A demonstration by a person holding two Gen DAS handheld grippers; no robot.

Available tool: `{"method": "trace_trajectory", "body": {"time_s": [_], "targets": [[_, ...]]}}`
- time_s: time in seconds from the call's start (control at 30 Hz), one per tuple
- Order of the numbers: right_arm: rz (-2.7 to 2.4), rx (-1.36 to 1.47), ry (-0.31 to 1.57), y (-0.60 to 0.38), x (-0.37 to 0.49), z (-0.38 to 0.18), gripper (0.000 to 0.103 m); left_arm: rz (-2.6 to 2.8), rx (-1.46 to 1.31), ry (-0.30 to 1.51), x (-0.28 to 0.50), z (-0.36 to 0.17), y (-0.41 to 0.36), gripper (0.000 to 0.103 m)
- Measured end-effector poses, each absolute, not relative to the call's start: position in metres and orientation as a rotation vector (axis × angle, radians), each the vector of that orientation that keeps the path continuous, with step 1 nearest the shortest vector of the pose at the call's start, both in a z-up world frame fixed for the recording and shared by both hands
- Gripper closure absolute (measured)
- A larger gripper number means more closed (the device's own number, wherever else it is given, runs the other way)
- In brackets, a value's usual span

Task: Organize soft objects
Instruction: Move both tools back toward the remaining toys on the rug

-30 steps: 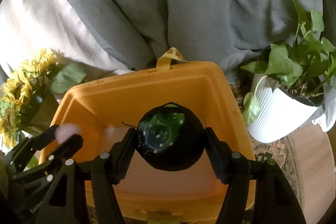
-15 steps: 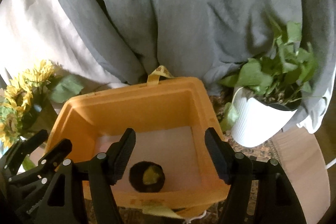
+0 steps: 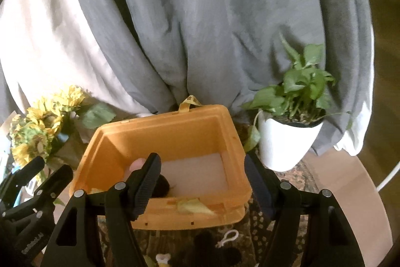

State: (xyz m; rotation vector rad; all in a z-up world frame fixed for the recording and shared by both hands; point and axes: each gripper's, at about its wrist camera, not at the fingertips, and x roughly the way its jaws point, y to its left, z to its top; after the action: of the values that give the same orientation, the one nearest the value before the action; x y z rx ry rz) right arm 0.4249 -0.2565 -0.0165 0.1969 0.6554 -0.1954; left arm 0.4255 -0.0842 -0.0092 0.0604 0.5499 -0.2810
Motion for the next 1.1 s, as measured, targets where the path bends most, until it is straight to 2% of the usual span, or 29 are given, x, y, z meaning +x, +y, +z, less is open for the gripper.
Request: {"method": "trace_trajectory", "body": {"time_s": [0.6,1.1], "targets": [[-0.280,0.200,0.545,-0.251,0.308,0.012,0.022,-0.366,0.059,0.497,0.328,0.004,-0.085,0.024],[-0.338,0.276,0.525,-0.251,0.233,-0.003,0.021,-0.512,0.149,0.478,0.277,-0.019,-0.093,0.024]]}}
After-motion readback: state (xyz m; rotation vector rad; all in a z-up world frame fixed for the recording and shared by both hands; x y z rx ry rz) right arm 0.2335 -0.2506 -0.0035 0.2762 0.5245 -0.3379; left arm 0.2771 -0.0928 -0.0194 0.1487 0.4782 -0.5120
